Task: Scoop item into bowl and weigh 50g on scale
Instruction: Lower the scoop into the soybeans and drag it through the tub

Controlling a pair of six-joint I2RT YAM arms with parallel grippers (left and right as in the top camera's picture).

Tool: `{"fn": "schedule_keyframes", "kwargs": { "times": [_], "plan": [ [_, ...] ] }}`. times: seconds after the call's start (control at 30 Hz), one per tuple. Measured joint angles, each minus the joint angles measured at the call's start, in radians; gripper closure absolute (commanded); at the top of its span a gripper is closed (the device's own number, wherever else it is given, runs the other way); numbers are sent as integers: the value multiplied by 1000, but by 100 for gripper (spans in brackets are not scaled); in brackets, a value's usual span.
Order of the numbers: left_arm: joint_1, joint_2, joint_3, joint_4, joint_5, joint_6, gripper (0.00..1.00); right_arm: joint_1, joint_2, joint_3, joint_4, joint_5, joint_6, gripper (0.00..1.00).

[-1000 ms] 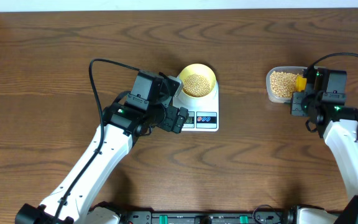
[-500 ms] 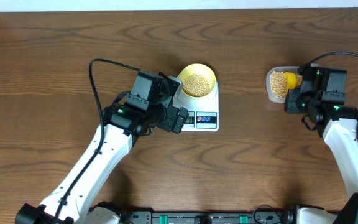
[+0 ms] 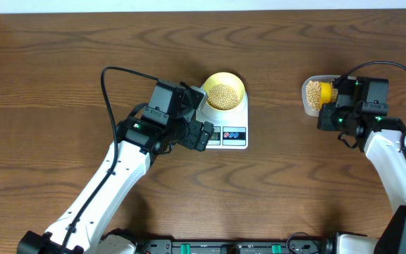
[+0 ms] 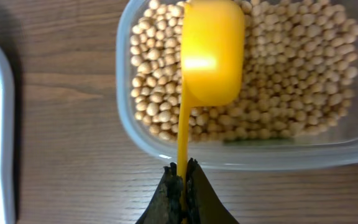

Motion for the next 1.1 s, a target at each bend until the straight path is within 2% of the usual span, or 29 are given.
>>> {"fn": "schedule_keyframes", "kwargs": {
  "times": [0.43, 0.63, 1.1],
  "plan": [
    [0, 0, 0, 0, 0, 0, 10, -23, 5, 0, -6, -113, 58, 99],
    [0, 0, 0, 0, 0, 0, 10, -82, 5, 0, -8, -161, 99, 99],
    [0, 0, 0, 0, 0, 0, 10, -223, 5, 0, -26, -405, 115, 99]
  ]
}}
